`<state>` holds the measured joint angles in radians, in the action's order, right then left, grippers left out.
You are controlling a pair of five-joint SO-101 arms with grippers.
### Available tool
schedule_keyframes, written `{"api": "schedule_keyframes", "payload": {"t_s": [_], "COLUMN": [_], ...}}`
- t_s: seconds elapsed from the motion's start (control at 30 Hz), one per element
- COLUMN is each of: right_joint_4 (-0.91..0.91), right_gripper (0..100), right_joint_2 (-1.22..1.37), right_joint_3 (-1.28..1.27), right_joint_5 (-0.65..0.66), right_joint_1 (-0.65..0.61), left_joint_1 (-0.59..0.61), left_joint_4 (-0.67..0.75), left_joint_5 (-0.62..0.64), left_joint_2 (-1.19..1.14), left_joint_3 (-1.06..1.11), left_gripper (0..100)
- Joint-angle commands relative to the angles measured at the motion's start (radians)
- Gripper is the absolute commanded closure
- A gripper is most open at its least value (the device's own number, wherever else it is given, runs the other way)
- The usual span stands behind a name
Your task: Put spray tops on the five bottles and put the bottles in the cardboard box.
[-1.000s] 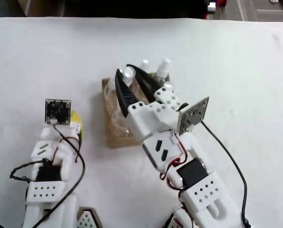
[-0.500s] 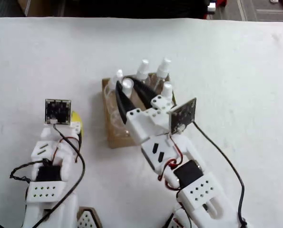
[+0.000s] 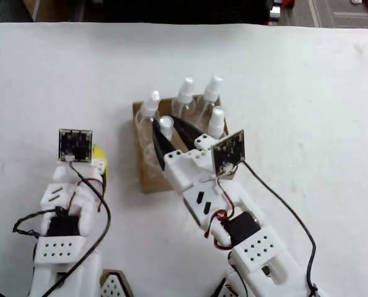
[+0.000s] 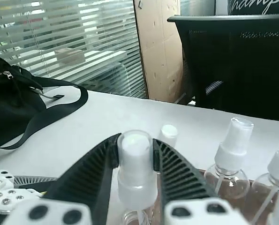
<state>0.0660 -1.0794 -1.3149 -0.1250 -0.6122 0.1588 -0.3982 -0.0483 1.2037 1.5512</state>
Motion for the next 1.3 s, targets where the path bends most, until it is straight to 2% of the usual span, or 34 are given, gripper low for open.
{"api": "schedule_keyframes", "payload": {"t_s": [0.0,0.37,0.7,0.87,1.0,1.13,1.27], "right_joint_4": [0.019,0.173,0.171,0.171,0.174,0.176,0.173], "right_gripper": [98.1,98.1,98.1,98.0,98.0,97.9,90.5], "right_joint_2": [0.021,0.245,0.249,0.248,0.248,0.248,0.248], "right_joint_3": [0.012,0.041,0.012,-0.037,-0.063,-0.069,-0.069], "right_joint_5": [0.005,0.005,0.005,0.006,0.094,0.104,0.101], "right_joint_1": [0.007,0.005,0.004,-0.050,-0.071,-0.070,-0.070], "left_joint_1": [0.002,0.002,0.002,0.002,0.004,0.004,0.002], "left_joint_4": [0.005,0.003,0.009,0.009,0.009,0.009,0.009], "left_joint_5": [-0.012,-0.012,-0.012,-0.012,-0.012,-0.012,-0.012], "left_joint_2": [0.019,0.019,0.019,0.019,0.019,0.019,0.019], "left_joint_3": [-0.034,-0.034,-0.034,-0.034,-0.034,-0.034,-0.034], "left_gripper": [93,93,93,93,93,93,93]}}
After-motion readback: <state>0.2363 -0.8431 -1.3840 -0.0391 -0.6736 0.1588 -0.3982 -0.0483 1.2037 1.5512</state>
